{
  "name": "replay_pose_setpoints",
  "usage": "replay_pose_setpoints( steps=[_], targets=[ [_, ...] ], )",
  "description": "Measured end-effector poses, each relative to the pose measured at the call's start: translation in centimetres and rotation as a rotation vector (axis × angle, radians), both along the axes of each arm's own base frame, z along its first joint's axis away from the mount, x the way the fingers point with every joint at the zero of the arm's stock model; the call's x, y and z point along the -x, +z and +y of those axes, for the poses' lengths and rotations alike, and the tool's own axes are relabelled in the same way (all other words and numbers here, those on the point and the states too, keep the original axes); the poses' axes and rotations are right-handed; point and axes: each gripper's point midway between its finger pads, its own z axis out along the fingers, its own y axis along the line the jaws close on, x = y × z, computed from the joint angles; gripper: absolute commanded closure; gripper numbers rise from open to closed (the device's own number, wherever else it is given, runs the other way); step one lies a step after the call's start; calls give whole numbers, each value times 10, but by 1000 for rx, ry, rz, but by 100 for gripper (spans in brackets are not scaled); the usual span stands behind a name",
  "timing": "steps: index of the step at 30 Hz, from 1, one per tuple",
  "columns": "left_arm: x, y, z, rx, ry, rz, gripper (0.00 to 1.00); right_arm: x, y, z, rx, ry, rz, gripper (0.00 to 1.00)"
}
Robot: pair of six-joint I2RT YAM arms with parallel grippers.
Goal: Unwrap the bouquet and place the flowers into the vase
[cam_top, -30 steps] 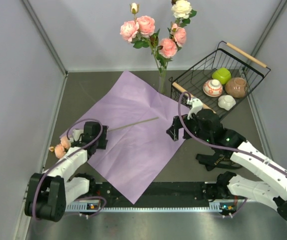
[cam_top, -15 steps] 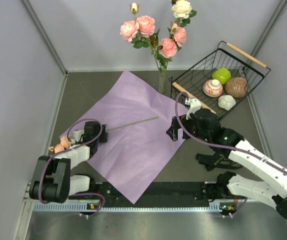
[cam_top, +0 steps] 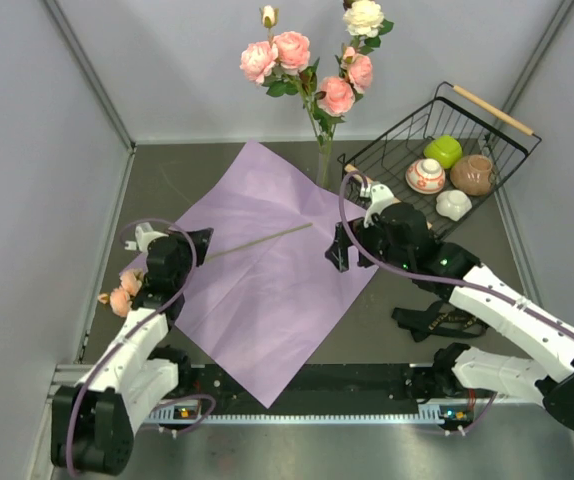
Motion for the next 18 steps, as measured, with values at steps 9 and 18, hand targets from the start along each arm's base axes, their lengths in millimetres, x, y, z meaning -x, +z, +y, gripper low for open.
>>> replay_pose_setpoints(
  steps=[9, 18],
  targets=[
    [23, -14, 7, 80, 61, 20, 24, -7, 23, 16, -35, 42, -24, 1],
    [17, -72, 28, 161, 233, 170, 44, -1, 19, 14, -43, 48, -10, 1]
  ],
)
